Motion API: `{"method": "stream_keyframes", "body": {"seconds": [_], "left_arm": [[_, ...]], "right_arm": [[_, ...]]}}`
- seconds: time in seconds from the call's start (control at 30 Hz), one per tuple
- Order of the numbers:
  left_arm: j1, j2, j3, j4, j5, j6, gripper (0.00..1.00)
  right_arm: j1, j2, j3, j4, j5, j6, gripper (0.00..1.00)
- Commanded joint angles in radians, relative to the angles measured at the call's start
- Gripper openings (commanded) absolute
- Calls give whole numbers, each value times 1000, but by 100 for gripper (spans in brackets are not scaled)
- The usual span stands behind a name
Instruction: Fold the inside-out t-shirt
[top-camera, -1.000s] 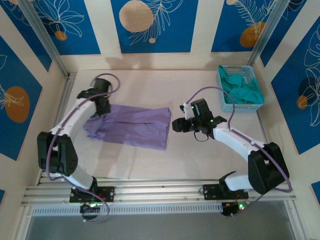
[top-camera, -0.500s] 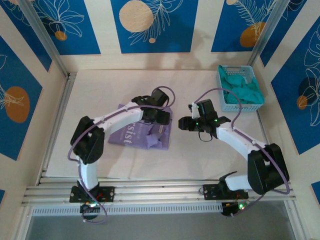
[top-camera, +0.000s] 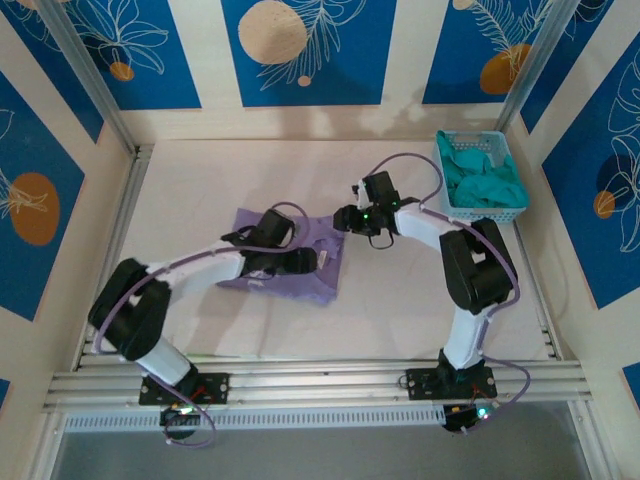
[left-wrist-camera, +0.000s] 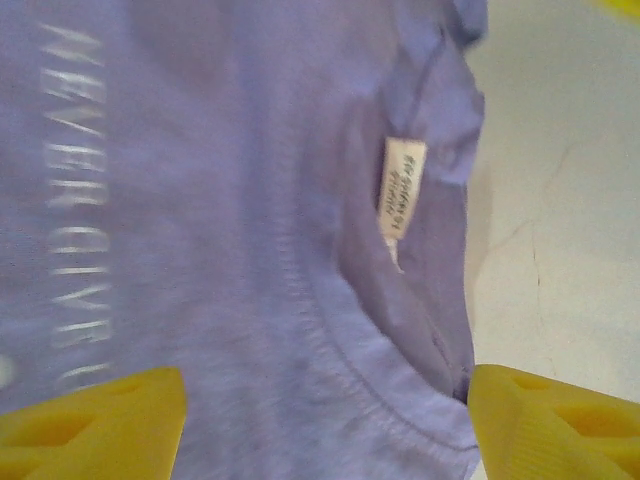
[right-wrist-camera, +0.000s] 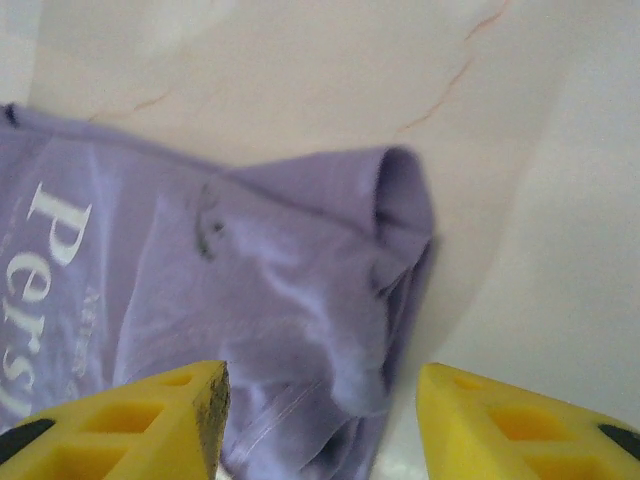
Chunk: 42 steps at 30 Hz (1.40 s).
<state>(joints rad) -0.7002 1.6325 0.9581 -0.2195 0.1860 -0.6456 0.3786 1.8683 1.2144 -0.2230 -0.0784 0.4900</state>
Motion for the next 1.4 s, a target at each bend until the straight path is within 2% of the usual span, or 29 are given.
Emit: {"method": "stream_keyframes", "body": {"seconds": [0.0,0.1,0.2,0.33,0.43,0.53,0.6,0.77,0.93,1.0,1.07,1.17,1.23,1.3,1.37], "left_arm": [[-33,66,23,175,137,-15,73],[-22,39,31,157,169,47,73],[41,-66,12,106,140,111,74],[269,-144,-13,4,112,86,74],[404,-127,-17,-14,84,86,74],[480,-46,-11,31,134,81,74],[496,14,1,44,137,85,73],[502,72,-19,18,140,120,72],[456,-49,-199,24,159,98,72],[389,-118,-275,24,155,70,72],[270,-188,-342,41,142,15,72],[76,-267,-398,90,120,-88,72],[-19,-313,-401,139,132,-120,72],[-75,-356,-373,161,153,-93,73],[-69,-403,-319,121,139,-31,74]], "right_arm": [[-9,12,68,-137,-4,-10,52],[-13,-44,31,-193,43,-35,53],[12,-144,-67,-192,-26,-46,54],[142,-283,-209,-122,-161,-33,55],[259,-332,-253,-83,-184,-1,55],[326,-299,-271,-11,-242,69,54],[349,-244,-266,4,-256,101,54],[307,-125,-217,-139,-158,97,50],[182,-44,-138,-245,-53,60,48],[143,11,-56,-292,8,35,48],[102,76,42,-315,51,10,47],[65,182,230,-305,25,-31,47],[69,249,382,-308,-21,-78,47],[75,285,511,-353,-27,-130,48],[74,244,521,-360,-5,-171,49]]}}
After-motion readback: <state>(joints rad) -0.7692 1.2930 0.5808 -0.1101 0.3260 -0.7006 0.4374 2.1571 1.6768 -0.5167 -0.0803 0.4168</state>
